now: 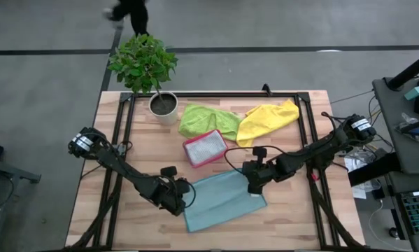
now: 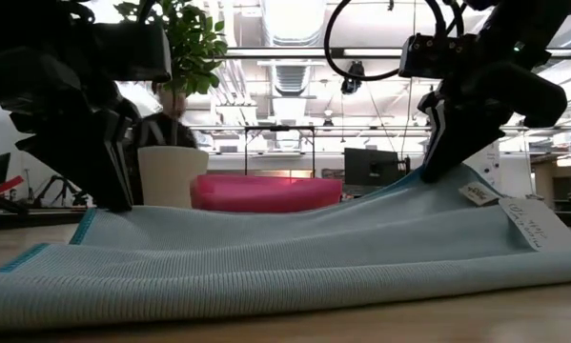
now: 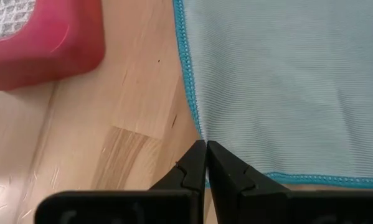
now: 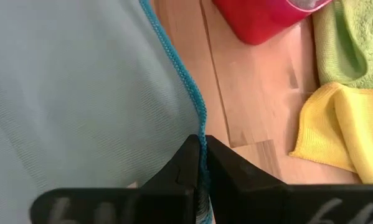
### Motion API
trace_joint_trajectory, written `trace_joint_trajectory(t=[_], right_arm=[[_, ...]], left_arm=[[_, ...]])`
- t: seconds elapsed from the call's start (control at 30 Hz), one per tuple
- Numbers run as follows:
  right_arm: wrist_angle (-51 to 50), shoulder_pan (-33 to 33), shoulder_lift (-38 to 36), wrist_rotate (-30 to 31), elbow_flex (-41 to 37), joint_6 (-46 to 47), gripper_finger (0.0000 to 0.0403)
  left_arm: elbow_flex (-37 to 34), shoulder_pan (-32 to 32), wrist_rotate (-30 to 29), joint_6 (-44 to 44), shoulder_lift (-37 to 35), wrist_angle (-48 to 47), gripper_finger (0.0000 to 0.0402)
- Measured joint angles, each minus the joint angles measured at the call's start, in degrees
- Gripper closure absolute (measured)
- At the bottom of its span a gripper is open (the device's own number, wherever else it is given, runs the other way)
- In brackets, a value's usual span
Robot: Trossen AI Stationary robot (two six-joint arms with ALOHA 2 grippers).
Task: Fold microfiber towels
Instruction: Fold the blue microfiber cloth
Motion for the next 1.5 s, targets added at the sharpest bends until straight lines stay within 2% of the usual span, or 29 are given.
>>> trace_joint_trajectory(t=[0.23,0.4,0.57,0.8,1.07,1.33,1.5], right_arm=[[-0.01,0.0,0.0,0.2,0.0,0.16,0.0339],[-1.06,0.0,-0.55,0.06,0.02,0.35,0.0304],[-4.27,0.15,-2.2,-0.59,0.75,3.17,0.0286],[-7.65,0.88,-5.35,-7.58,1.08,9.92,0.0282],[-1.42,9.64,-3.3,-13.93,0.15,13.83,0.0313],[2.52,17.19,3.14,-14.03,-0.04,20.21,0.0378],[3.3,17.8,9.08,-15.31,-0.03,21.7,0.0385]], left_arm=[[0.0,0.0,0.82,0.36,-0.41,-0.03,0.0394],[0.02,0.0,0.85,1.57,-0.85,-1.01,0.0345],[0.95,0.02,0.9,1.6,-1.22,-4.77,0.0294],[3.05,-0.06,1.56,2.68,-3.68,-5.34,0.0276],[0.46,-0.3,0.41,3.45,-2.05,7.09,0.0276],[0.04,-0.22,-1.68,3.08,3.47,9.55,0.0276],[0.04,0.02,-2.08,2.51,6.41,9.07,0.0276]])
